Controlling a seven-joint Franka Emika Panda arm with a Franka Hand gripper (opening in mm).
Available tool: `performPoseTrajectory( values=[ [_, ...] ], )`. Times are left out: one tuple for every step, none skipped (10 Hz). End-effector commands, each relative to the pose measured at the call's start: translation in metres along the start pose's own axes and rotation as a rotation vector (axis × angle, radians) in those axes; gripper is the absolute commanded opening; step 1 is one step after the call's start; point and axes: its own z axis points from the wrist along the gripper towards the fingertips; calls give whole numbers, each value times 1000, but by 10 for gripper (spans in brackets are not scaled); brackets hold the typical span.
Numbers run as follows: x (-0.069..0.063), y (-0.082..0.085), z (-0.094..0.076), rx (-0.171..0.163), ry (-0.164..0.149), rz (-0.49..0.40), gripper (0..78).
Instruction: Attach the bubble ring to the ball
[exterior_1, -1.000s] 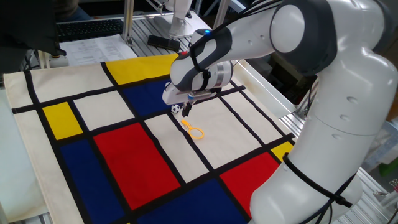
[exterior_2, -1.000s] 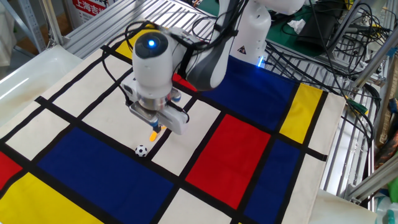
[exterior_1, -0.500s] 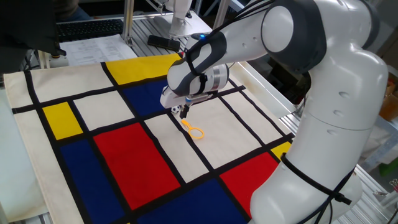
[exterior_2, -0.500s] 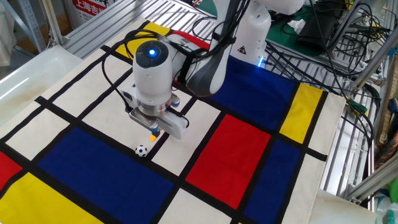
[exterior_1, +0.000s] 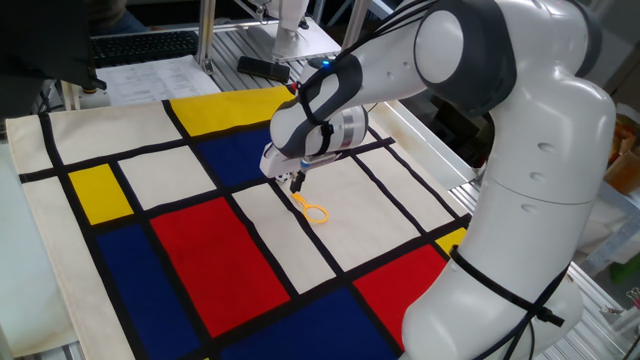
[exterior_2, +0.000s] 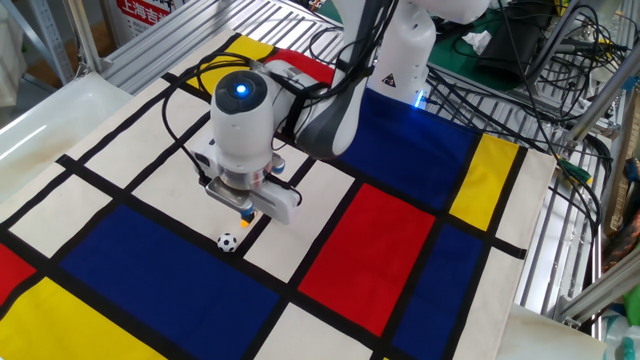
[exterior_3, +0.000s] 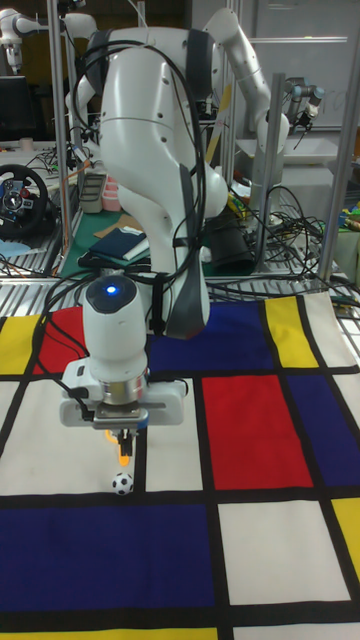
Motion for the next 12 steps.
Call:
performPoseTrajectory(
  values=[
    [0, -5, 4, 3, -2, -12, 0],
    [0, -5, 5, 3, 0, -12, 0],
    [0, -5, 6, 1, 4, -9, 0],
    [1, -4, 6, 0, 4, -8, 0],
    [1, -4, 6, 0, 6, 1, 0],
    [1, -4, 6, 2, 12, -8, 0],
    [1, -4, 6, 3, 14, -14, 0],
    [1, -4, 6, 5, 17, -18, 0],
    [1, -4, 6, 8, 16, -20, 774],
    [1, -4, 6, 8, 16, -20, 774],
    [1, -4, 6, 8, 16, -20, 774],
    [1, -4, 6, 8, 16, -20, 774]
  ],
)
